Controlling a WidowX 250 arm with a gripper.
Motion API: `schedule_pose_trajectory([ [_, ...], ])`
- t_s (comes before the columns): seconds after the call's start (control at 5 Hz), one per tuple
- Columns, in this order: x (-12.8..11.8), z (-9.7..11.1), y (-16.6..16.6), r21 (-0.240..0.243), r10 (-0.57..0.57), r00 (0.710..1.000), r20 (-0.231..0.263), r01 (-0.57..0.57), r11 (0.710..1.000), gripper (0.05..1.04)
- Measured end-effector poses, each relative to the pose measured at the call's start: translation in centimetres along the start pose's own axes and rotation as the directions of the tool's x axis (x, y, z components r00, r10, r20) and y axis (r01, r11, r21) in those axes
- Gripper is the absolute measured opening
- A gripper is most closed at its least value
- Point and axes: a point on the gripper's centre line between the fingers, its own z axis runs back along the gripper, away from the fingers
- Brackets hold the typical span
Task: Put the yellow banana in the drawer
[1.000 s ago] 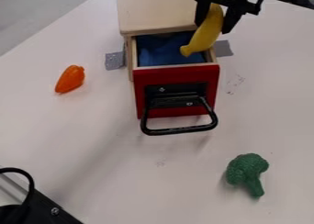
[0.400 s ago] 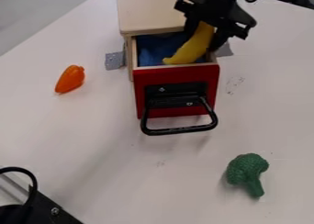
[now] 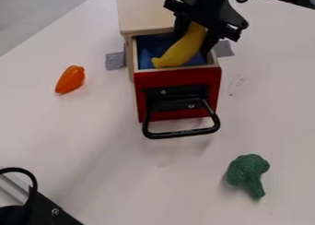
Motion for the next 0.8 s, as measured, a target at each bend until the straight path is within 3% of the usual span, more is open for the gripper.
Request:
schedule_pose_trajectory([
  [0.4, -0.7, 0.5, 1.3, -0.010, -0.002, 0.999, -0.034, 0.002, 1.000, 0.550],
  [0.8, 1.1, 2.2, 2.3, -0.029, 0.035, 0.999, -0.010, -0.035, 0.999, 0.550],
])
